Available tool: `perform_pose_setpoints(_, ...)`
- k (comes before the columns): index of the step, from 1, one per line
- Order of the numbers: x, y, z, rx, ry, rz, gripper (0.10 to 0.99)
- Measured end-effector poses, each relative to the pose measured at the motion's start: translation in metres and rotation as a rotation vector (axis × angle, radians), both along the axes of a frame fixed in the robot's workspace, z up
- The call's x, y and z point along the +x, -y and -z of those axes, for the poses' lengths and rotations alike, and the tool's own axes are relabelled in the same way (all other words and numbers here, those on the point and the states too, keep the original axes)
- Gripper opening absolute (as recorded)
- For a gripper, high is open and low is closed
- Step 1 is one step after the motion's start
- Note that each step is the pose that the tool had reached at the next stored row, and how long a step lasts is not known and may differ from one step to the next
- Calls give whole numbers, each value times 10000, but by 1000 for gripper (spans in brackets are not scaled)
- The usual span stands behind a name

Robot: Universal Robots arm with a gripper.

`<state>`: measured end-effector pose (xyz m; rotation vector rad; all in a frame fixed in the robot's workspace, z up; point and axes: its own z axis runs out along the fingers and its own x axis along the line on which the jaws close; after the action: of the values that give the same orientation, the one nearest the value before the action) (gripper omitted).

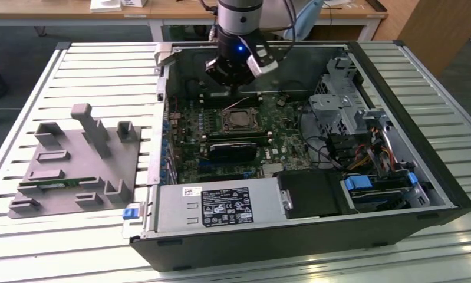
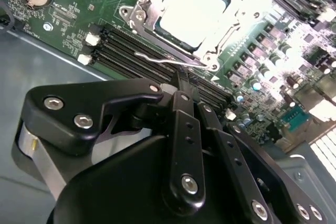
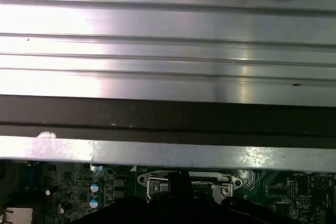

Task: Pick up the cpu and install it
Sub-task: 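Install the first cpu locking lever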

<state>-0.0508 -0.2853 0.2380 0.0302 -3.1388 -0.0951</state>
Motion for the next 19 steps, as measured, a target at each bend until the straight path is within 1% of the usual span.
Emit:
perform_pose_setpoints(14, 69, 0, 106, 0, 0, -23, 106)
perform_pose_setpoints(19, 98, -4, 127, -1, -1, -23, 106)
